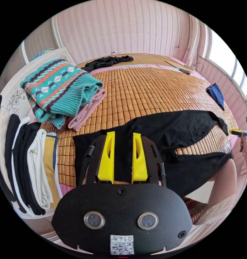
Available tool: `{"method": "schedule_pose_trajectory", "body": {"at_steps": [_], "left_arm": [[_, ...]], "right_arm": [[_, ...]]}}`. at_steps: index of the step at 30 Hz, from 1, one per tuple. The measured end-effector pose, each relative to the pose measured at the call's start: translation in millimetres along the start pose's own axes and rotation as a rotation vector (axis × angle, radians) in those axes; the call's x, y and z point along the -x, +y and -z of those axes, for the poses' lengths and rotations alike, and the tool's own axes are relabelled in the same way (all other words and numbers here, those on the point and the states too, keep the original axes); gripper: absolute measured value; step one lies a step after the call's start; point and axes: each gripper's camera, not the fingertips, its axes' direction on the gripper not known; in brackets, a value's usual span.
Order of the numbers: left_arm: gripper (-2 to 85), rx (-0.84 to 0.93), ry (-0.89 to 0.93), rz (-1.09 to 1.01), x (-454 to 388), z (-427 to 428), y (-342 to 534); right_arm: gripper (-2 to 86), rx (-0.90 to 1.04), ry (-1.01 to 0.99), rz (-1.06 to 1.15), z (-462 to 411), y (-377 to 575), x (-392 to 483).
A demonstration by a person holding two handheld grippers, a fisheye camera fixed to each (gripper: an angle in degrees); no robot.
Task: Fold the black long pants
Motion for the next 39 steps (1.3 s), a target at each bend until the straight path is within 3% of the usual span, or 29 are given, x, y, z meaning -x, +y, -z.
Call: {"method": "schedule_pose_trajectory", "body": {"at_steps": [3, 5, 8, 15, 20, 25, 34, 37, 39], "left_arm": [[12.7, 0.082, -0.043, 0.025, 7.7, -32.7, -21.1], [12.4, 0.163, -0.043, 0.050, 11.7, -54.3, -27.1], [6.5, 0.090, 0.087, 0.009, 12.8, -59.5, -27.6], [-0.6, 0.112, 0.087, -0.087, 13.1, -60.3, -45.6], [-0.7, 0.120, 0.041, -0.132, 9.1, -61.6, -54.2], [0.3, 0.066, 0.043, -0.066, 15.8, -47.6, -50.8], [3.5, -0.068, 0.234, -0.214, -20.9, 5.8, -37.2], [4.8, -0.057, 0.279, -0.316, -57.5, 0.2, -35.8], [5.4, 0.013, 0.255, -0.395, -82.8, -19.5, -33.6]], "right_arm": [[11.7, 0.055, 0.007, -0.066, -19.1, -11.2, -25.3], [4.1, 0.043, 0.006, -0.040, -5.7, -10.9, -32.6], [3.0, 0.037, 0.007, 0.023, 22.6, -11.3, -41.9], [2.4, -0.114, -0.068, 0.024, 141.5, -65.1, -97.6], [4.8, -0.056, -0.092, -0.103, 154.6, -137.4, -153.2], [9.3, -0.090, -0.193, -0.166, 157.9, -118.0, -175.9], [15.3, -0.008, -0.020, -0.061, 156.2, -77.3, -176.7], [13.7, -0.055, -0.039, -0.095, 159.0, -83.0, -183.3], [6.6, -0.100, -0.109, -0.125, 167.3, -83.8, -193.4]]}}
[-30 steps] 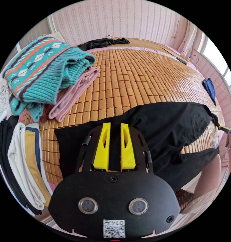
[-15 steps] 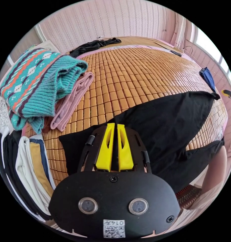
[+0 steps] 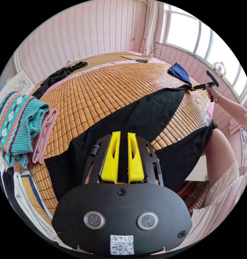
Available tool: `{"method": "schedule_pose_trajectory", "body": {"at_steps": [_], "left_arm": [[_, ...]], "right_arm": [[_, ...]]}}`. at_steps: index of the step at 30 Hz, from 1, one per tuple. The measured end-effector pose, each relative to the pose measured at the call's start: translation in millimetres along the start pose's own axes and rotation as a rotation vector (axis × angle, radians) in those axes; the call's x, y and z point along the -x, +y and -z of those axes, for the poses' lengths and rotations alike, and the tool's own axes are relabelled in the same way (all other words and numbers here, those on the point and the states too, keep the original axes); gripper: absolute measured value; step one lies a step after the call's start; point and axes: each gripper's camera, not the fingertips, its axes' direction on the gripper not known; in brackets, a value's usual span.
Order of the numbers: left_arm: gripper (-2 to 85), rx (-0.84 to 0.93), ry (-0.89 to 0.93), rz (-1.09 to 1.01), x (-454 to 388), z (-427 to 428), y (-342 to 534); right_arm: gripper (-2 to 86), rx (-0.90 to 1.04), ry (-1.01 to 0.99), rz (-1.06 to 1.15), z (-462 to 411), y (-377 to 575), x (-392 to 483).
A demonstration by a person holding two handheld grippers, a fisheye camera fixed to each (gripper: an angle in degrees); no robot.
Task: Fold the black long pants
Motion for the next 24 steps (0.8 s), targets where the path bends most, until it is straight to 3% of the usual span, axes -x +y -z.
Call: {"method": "schedule_pose_trajectory", "body": {"at_steps": [5, 11, 17, 21, 24], "left_arm": [[4.8, 0.047, 0.020, 0.051, 6.0, -24.6, 6.8], [3.1, 0.072, 0.035, 0.037, 15.3, -28.3, 3.7], [2.4, 0.028, 0.020, 0.070, 24.2, -21.8, -4.1], [2.8, -0.006, 0.025, 0.041, 21.7, -11.5, -4.2], [3.5, -0.026, 0.088, 0.008, 10.4, -5.1, -0.9]], "right_arm": [[2.3, -0.054, -0.108, 0.031, 86.8, 7.1, -11.0], [3.8, 0.066, -0.195, 0.061, 191.5, -27.2, -32.1], [9.0, -0.015, -0.218, -0.122, 186.3, -64.1, -75.2], [11.8, -0.019, -0.111, -0.121, 180.5, -45.2, -79.0], [13.5, 0.053, -0.179, -0.099, 177.1, -14.7, -92.6]]}}
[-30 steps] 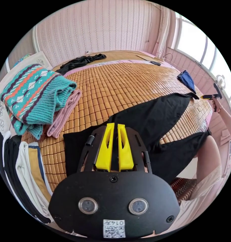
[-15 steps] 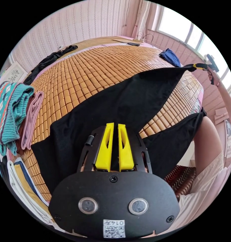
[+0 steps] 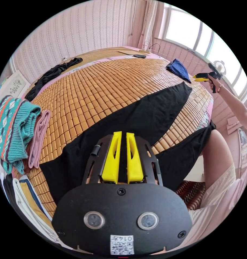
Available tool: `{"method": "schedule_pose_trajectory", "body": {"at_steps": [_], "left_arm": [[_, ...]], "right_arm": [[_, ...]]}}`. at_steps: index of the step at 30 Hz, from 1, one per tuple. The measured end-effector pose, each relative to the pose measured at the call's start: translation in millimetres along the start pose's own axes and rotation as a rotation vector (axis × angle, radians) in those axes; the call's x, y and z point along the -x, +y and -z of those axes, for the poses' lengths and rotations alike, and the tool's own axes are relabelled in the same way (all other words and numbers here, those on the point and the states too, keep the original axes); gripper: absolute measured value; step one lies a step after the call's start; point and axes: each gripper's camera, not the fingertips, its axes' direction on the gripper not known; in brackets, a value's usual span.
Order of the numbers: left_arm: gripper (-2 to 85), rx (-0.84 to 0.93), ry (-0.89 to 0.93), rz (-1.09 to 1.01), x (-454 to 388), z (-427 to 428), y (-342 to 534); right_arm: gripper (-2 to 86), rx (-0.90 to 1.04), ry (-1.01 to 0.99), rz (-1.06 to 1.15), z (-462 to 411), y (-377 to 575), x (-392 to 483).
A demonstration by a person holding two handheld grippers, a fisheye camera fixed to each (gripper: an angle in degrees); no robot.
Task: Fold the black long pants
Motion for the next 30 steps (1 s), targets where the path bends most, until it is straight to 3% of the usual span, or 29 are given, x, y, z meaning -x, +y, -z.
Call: {"method": "schedule_pose_trajectory", "body": {"at_steps": [4, 9, 13, 17, 24, 30], "left_arm": [[4.6, -0.017, 0.100, -0.132, -42.1, 1.6, 8.9], [7.5, 0.051, 0.153, -0.300, -103.3, -24.6, 22.7], [8.3, 0.168, 0.134, -0.324, -120.6, -53.6, 24.8], [2.3, 0.135, 0.099, -0.440, -129.0, -56.9, 28.1], [-0.9, 0.093, 0.108, -0.411, -122.7, -34.8, 28.9], [-1.0, -0.093, 0.044, -0.307, -96.1, 16.8, 34.1]], "right_arm": [[13.8, 0.002, -0.034, 0.052, 26.5, 93.8, -15.4], [14.2, 0.121, 0.025, -0.057, 33.3, 213.7, -52.2], [10.6, 0.163, -0.145, -0.217, 23.8, 278.1, -95.3], [1.4, 0.028, -0.201, -0.247, 62.4, 315.7, -103.4], [-0.1, -0.128, -0.153, -0.114, 150.1, 321.0, -87.2], [-0.3, -0.451, -0.249, 0.122, 229.6, 318.9, -60.0]]}}
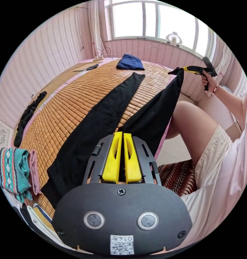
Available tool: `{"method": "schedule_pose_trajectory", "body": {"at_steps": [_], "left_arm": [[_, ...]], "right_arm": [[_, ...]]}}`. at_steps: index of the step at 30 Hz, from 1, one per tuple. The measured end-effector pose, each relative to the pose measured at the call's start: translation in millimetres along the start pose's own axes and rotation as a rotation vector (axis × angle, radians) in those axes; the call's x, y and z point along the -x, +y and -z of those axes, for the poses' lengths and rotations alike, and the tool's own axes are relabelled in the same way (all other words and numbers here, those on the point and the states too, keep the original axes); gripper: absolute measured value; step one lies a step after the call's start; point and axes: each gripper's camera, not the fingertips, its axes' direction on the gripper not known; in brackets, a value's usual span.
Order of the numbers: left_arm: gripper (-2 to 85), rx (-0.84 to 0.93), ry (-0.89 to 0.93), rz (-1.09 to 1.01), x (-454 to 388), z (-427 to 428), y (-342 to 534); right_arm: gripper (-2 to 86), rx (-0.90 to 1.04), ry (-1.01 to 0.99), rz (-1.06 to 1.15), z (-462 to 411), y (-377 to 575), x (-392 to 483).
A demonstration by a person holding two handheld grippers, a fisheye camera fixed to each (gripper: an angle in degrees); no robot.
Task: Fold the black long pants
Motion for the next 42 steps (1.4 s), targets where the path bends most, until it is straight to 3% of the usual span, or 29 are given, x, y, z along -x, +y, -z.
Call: {"method": "schedule_pose_trajectory", "body": {"at_steps": [4, 6, 8, 10, 14, 17, 18, 20, 22, 24, 26, 28, 31, 34, 39, 42], "left_arm": [[-0.9, 0.004, 0.022, 0.111, 21.1, -10.3, 0.7], [-0.9, 0.064, 0.014, 0.120, 25.3, -41.5, 2.1], [-0.9, 0.113, 0.054, 0.146, 29.0, -64.2, 4.2], [-0.9, 0.155, 0.086, 0.151, 30.5, -79.7, 4.4], [-0.9, 0.182, 0.055, 0.153, 32.7, -89.5, 5.7], [-0.9, 0.177, 0.068, 0.179, 38.6, -89.9, 8.1], [-0.9, 0.176, 0.074, 0.190, 41.1, -90.0, 8.7], [-0.9, 0.171, 0.081, 0.207, 44.7, -88.2, 8.3], [-0.9, 0.095, 0.076, 0.203, 45.7, -73.7, 6.3], [-1.0, -0.037, 0.056, 0.158, 42.8, -46.5, 7.3], [-1.0, -0.058, 0.070, 0.165, 43.2, -40.2, 12.6], [-1.0, -0.017, 0.106, 0.193, 45.7, -49.6, 19.2], [-1.0, 0.068, 0.132, 0.210, 48.1, -73.4, 25.3], [-1.0, 0.132, 0.137, 0.194, 47.8, -86.0, 20.0], [-1.0, 0.163, 0.126, 0.207, 52.5, -89.7, 12.7], [-1.0, 0.175, 0.138, 0.213, 55.7, -90.9, 12.9]], "right_arm": [[0.1, 0.027, 0.074, -0.101, -19.6, -0.4, -35.3], [0.6, 0.126, 0.153, -0.230, -43.0, 16.3, -69.1], [2.6, 0.214, 0.103, -0.384, -69.7, 42.6, -102.3], [5.6, 0.207, 0.073, -0.369, -80.6, 45.9, -101.0], [13.4, 0.234, 0.238, -0.284, -114.4, 17.0, -87.6], [17.0, 0.274, 0.240, -0.291, -151.9, -1.0, -100.9], [16.8, 0.290, 0.234, -0.296, -159.9, -2.2, -105.6], [2.5, 0.284, 0.186, -0.325, -173.6, -1.5, -119.6], [1.6, 0.158, 0.120, -0.281, -154.1, -4.6, -112.0], [1.1, 0.034, 0.032, -0.125, -127.6, -6.9, -89.8], [0.9, -0.051, 0.045, -0.011, -104.6, 4.9, -76.2], [0.8, -0.010, 0.111, -0.074, -114.0, 20.1, -100.1], [0.9, 0.217, 0.124, -0.333, -171.6, 53.1, -175.1], [1.2, 0.297, 0.172, -0.377, -209.0, 73.6, -195.3], [3.8, 0.319, 0.252, -0.410, -238.8, 92.7, -205.8], [8.4, 0.196, 0.494, -0.400, -238.8, 94.4, -194.4]]}}
